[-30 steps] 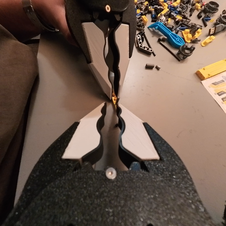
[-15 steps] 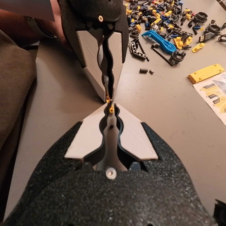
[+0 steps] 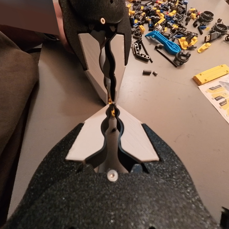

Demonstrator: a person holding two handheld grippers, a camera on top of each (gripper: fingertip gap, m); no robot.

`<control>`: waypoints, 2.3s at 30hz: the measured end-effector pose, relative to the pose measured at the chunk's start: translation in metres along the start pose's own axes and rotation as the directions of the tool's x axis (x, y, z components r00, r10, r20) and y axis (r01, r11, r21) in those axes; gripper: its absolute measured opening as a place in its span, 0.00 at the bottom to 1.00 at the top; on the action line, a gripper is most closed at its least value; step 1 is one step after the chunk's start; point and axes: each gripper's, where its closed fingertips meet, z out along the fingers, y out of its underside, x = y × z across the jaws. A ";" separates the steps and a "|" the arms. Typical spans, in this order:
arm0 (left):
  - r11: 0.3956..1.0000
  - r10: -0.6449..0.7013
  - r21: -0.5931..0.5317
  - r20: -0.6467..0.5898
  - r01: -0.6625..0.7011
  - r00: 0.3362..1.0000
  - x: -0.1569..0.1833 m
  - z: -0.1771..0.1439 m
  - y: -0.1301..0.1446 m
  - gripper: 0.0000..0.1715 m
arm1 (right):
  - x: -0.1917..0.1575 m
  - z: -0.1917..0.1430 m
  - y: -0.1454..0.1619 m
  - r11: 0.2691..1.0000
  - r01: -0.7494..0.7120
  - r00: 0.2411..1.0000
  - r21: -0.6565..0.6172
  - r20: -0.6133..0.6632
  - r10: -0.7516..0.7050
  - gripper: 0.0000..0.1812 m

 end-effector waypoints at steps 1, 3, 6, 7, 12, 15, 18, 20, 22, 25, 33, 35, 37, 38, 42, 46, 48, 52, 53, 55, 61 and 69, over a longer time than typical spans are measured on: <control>1.000 0.000 0.000 0.000 0.000 1.000 0.000 0.000 0.000 0.04 | 0.000 0.000 0.000 1.000 -0.001 1.000 -0.001 -0.005 0.001 0.02; 1.000 0.000 0.000 0.000 0.000 1.000 0.000 0.000 0.000 0.04 | 0.001 0.000 0.000 1.000 -0.005 1.000 -0.003 -0.014 0.005 0.02; 1.000 0.000 0.000 0.000 0.000 1.000 0.000 0.000 0.000 0.04 | 0.001 0.000 0.000 1.000 0.001 0.999 -0.010 -0.033 -0.001 0.02; 1.000 0.000 0.000 0.000 0.000 1.000 0.000 0.000 0.000 0.04 | 0.000 0.000 0.000 1.000 0.002 0.999 -0.011 -0.036 -0.003 0.02; 1.000 -0.001 0.000 -0.001 0.001 1.000 0.000 0.000 0.000 0.04 | 0.001 -0.003 -0.001 1.000 0.011 0.999 -0.009 -0.050 -0.012 0.05; 1.000 -0.003 0.000 -0.003 0.003 1.000 0.000 0.000 0.000 0.04 | 0.003 -0.012 -0.004 1.000 -0.008 0.999 0.020 -0.048 0.009 0.08; 1.000 -0.007 0.000 -0.006 0.007 1.000 0.000 0.000 0.000 0.04 | 0.006 -0.020 0.002 0.999 -0.043 0.998 0.008 -0.045 0.043 0.08; 1.000 -0.008 0.000 -0.008 0.008 1.000 0.000 0.000 0.000 0.04 | 0.006 -0.022 0.013 0.998 -0.053 0.998 -0.034 -0.038 0.052 0.10; 1.000 -0.007 0.000 -0.007 0.007 1.000 0.000 0.000 0.000 0.04 | 0.005 -0.022 0.022 0.996 -0.044 0.999 -0.078 -0.029 0.042 0.10; 1.000 0.001 0.001 -0.010 -0.001 1.000 0.001 0.000 0.000 0.09 | 0.000 -0.019 0.030 0.992 -0.040 0.999 -0.121 0.006 0.041 0.10; 0.996 0.015 0.090 -0.015 -0.013 1.000 0.002 -0.009 -0.012 0.14 | 0.004 -0.017 0.037 0.988 -0.061 0.998 -0.145 -0.007 0.061 0.04; 0.986 0.018 0.168 0.000 -0.017 1.000 0.002 -0.019 -0.024 0.16 | 0.007 -0.020 0.034 0.991 -0.066 0.997 -0.120 -0.038 0.062 0.04; 0.968 0.014 0.249 0.003 -0.014 1.000 0.004 -0.032 -0.038 0.17 | 0.009 -0.028 0.020 0.997 -0.070 0.995 -0.040 -0.068 0.068 0.04; 0.956 0.007 0.292 0.003 -0.008 1.000 0.006 -0.038 -0.045 0.16 | 0.009 -0.033 0.009 0.998 -0.063 0.994 0.022 -0.085 0.064 0.04; 0.887 -0.100 0.442 -0.094 0.132 0.990 0.016 -0.057 -0.071 0.15 | 0.000 -0.061 -0.034 0.974 0.072 0.981 0.215 -0.190 -0.030 0.04; 0.847 -0.153 0.488 -0.159 0.212 0.975 0.025 -0.071 -0.078 0.14 | -0.010 -0.049 0.011 0.975 0.146 0.954 -0.170 -0.235 -0.183 0.04; 0.843 -0.155 0.500 -0.124 0.196 0.980 0.026 -0.075 -0.075 0.14 | -0.008 -0.048 0.040 0.898 0.204 0.911 -0.389 -0.261 -0.320 0.04; 0.855 -0.167 0.490 -0.051 0.170 0.985 0.026 -0.073 -0.063 0.14 | -0.015 -0.043 0.053 0.789 0.306 0.847 -0.534 -0.226 -0.481 0.04; 0.860 -0.170 0.483 -0.036 0.166 0.985 0.025 -0.071 -0.060 0.14 | -0.015 -0.043 0.053 0.779 0.314 0.842 -0.542 -0.221 -0.492 0.04; 0.871 -0.174 0.463 -0.015 0.161 0.985 0.023 -0.067 -0.054 0.14 | -0.018 -0.041 0.052 0.789 0.307 0.860 -0.532 -0.201 -0.470 0.04; 0.877 -0.168 0.456 -0.009 0.154 0.986 0.020 -0.068 -0.052 0.13 | -0.032 -0.036 0.043 0.896 0.193 0.957 -0.400 -0.126 -0.263 0.12; 0.866 -0.179 0.470 -0.025 0.170 0.983 0.018 -0.068 -0.043 0.13 | -0.026 -0.040 0.038 0.961 -0.033 0.989 -0.274 -0.146 -0.008 0.10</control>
